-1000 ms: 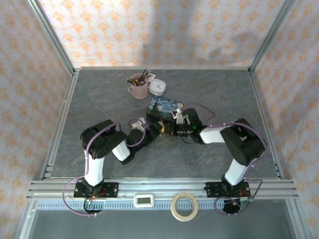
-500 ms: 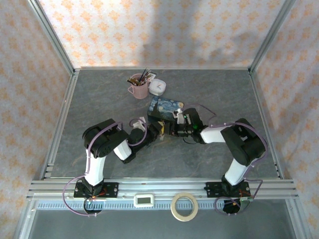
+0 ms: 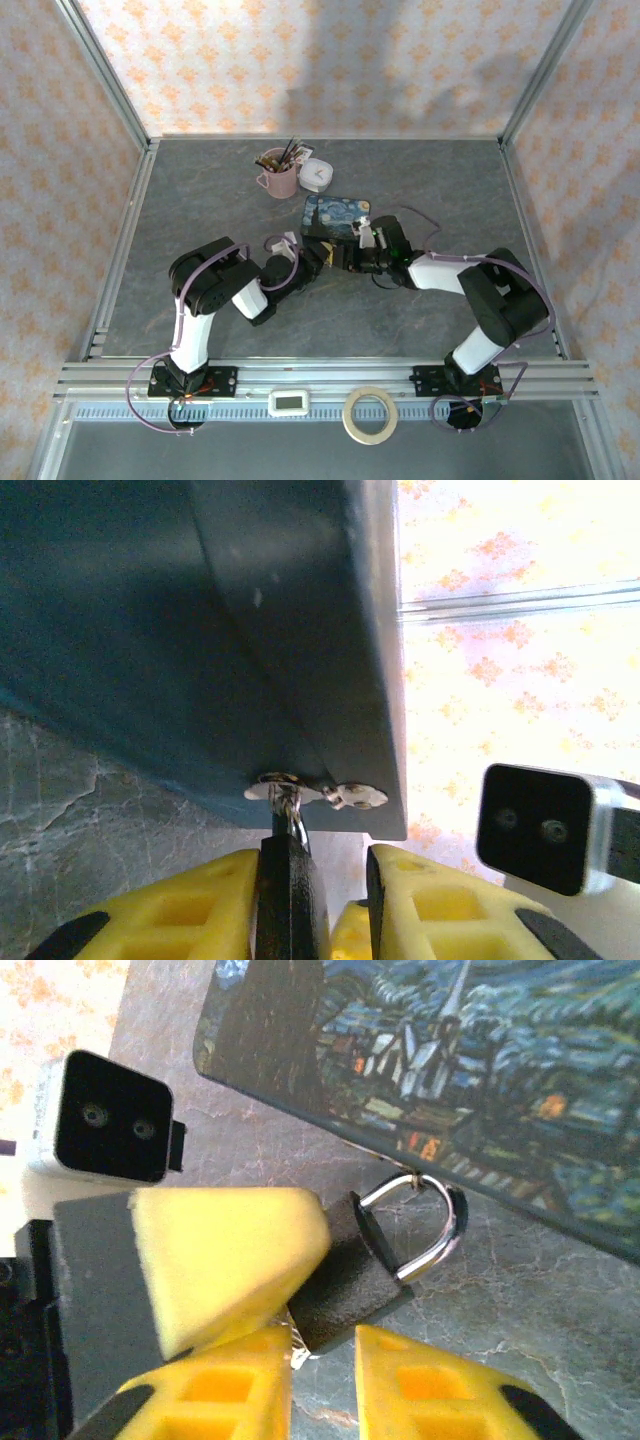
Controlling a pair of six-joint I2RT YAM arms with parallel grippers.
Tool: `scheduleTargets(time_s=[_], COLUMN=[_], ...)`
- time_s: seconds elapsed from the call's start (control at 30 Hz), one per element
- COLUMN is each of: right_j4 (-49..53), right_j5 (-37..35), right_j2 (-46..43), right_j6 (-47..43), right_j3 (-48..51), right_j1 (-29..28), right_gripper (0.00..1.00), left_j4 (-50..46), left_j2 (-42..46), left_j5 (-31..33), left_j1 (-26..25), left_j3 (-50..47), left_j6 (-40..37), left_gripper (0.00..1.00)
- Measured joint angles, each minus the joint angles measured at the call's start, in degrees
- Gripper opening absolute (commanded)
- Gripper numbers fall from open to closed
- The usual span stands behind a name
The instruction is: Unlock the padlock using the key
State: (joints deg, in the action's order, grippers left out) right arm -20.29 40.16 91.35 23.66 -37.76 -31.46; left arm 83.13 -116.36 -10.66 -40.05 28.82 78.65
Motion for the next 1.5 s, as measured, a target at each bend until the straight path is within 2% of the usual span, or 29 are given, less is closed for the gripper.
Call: scheduleTargets(time_s=[0.37, 0.43, 0.6, 0.8, 0.97, 1.1, 1.27, 1.5], right_j4=[0.26, 1.33, 4.48, 2.54, -6.19, -14.51, -24.28, -37.42], right_j5=[-2.93, -4.81, -8.63, -8.92, -8.44, -8.41, -9.29, -9.11], right_j2=[0.11, 0.09, -2.08, -9.35, -12.35, -12.61, -12.5, -6.14], right_j6=[-0.48, -0.98, -2.23, 0.24, 8.09, 15.04, 22.25, 30.49], right_j3=[0.2, 0.2, 0.33, 4.74, 13.49, 19.26, 21.84, 23.52], right_j1=[-0.09, -0.11, -0.09, -0.11, -0.11, -0.11, -0.11, -0.11], right_gripper=[0.16, 0.18, 0.36, 0.47, 0.48, 0.44, 0.35, 0.32], left_j4=[-0.02, -0.02, -0.24, -0.31, -0.7, -0.72, -0.59, -0.52], left_j2=[-1.29, -1.29, -1.46, -1.64, -1.64, -1.64, -1.64, -0.76], left_j5=[-0.85, -0.96, -1.27, -1.84, -0.92, 0.24, 2.4, 4.52], left_j1=[-0.09, -0.09, -0.09, -0.24, -1.73, -3.17, -4.55, -5.03], left_j3=[1.03, 1.09, 1.4, 2.51, 2.58, 2.62, 2.62, 2.58], left_j6=[0.66, 0.66, 0.83, 0.94, 1.51, 3.26, 5.35, 5.57], left_gripper=[0.32, 0.28, 0.08, 0.02, 0.0, 0.0, 0.0, 0.0])
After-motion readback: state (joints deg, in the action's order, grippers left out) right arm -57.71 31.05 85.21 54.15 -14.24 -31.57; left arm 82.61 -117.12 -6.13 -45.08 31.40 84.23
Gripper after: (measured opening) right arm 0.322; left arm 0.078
